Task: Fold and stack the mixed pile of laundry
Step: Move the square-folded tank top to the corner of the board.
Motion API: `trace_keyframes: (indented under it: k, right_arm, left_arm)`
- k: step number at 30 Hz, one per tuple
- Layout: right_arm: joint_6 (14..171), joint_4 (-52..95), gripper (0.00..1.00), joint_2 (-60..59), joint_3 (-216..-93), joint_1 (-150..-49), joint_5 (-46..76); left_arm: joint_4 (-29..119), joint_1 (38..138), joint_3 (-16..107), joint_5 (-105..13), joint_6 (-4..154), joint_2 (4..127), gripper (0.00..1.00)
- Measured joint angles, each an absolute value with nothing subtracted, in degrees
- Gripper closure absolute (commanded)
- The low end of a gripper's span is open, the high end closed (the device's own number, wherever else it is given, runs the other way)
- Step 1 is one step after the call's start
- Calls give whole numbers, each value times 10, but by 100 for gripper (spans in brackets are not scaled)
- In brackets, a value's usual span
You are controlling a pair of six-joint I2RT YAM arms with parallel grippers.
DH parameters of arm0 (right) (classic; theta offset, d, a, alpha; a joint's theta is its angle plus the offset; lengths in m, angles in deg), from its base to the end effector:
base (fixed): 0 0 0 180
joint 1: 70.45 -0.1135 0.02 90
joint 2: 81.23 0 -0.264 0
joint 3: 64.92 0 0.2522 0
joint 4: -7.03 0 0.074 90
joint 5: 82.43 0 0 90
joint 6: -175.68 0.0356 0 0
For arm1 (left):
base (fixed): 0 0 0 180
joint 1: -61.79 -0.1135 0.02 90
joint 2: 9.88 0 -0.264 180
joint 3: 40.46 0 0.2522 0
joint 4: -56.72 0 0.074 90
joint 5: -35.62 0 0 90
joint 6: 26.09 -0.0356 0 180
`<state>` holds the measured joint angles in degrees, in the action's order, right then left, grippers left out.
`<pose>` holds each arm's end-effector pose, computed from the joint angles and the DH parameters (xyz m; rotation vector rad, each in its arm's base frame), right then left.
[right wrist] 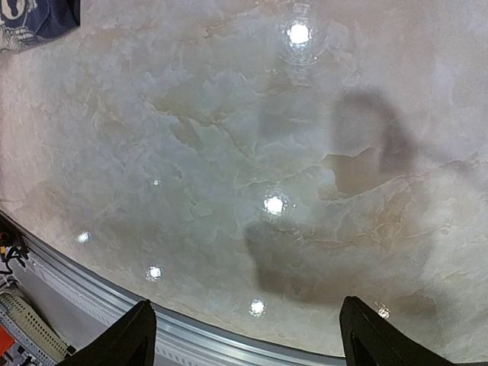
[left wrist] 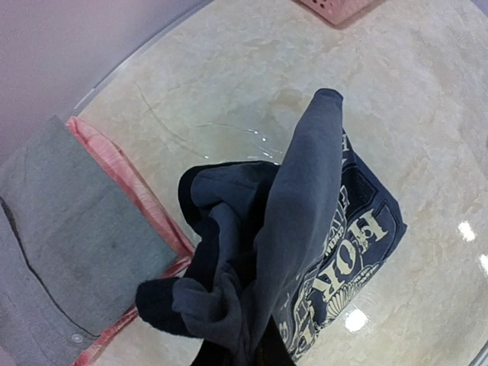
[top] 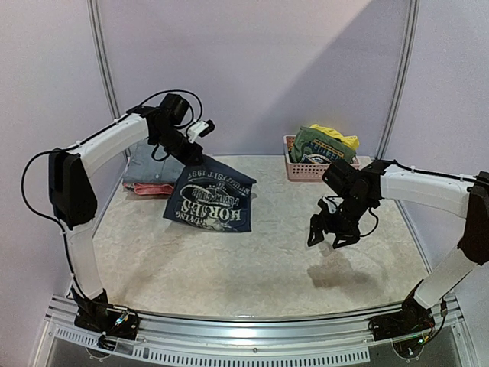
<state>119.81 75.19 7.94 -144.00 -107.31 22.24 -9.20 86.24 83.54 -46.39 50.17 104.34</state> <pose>0.2239 0.1791 0.2271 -0.1142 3.0802 0.5071 0.3964 -0.1857 0.3064 0.8871 2.3966 -0.2502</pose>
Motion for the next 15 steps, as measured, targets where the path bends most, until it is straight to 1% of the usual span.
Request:
trace_keyframes:
  k: [15]
  right_arm:
    - [1191,752,15,83,-1445,-1073,222]
  left_arm:
    - [-129,800,969,-524,465,1048,100]
